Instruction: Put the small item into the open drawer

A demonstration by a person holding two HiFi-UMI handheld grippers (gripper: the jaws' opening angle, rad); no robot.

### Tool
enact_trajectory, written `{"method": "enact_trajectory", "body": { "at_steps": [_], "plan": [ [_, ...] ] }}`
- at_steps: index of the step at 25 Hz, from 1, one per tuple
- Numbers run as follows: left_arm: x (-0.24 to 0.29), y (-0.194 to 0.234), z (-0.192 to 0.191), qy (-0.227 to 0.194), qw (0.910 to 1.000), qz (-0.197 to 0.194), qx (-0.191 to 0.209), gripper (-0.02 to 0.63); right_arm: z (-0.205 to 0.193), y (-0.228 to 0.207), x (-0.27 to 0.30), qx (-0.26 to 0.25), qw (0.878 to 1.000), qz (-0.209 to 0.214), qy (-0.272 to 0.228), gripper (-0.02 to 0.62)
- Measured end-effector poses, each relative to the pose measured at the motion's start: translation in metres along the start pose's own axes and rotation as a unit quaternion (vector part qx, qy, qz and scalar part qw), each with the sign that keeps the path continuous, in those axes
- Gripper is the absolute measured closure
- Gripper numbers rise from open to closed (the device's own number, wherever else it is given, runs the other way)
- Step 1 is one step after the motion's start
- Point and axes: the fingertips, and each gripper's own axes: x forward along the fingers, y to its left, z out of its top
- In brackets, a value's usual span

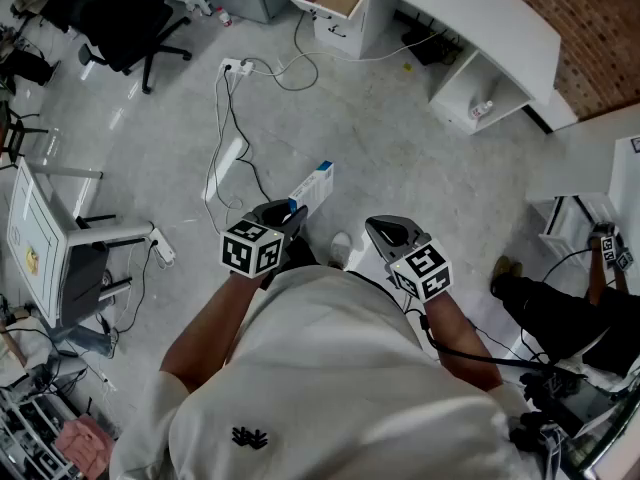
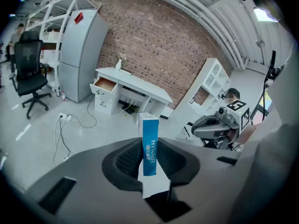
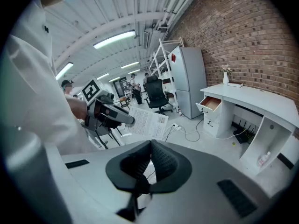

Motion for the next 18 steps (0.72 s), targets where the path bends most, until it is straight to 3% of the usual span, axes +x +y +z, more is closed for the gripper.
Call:
{"method": "enact_trajectory", "body": {
  "at_steps": [6,12,18],
  "plan": [
    [0.017,0.009,0.014,-0.011,0.9998,0.007,-0.012,0.510,-0.003,-0.016,0.007,0.001,1.000,0.006,0.008,0.566],
    [0.048,0.044,0.034,-0.006,1.0000,0.001,-0.007,0.511,0.009,-0.051,0.041,0.004,1.000,-0.001,0.016,0.566],
    [0.077,0.114,0.132,-0.006,0.9999,-0.015,0.004,0.511,0.099,-0.117,0.090,0.006,0.999,-0.030,0.025,0.565]
  ]
}}
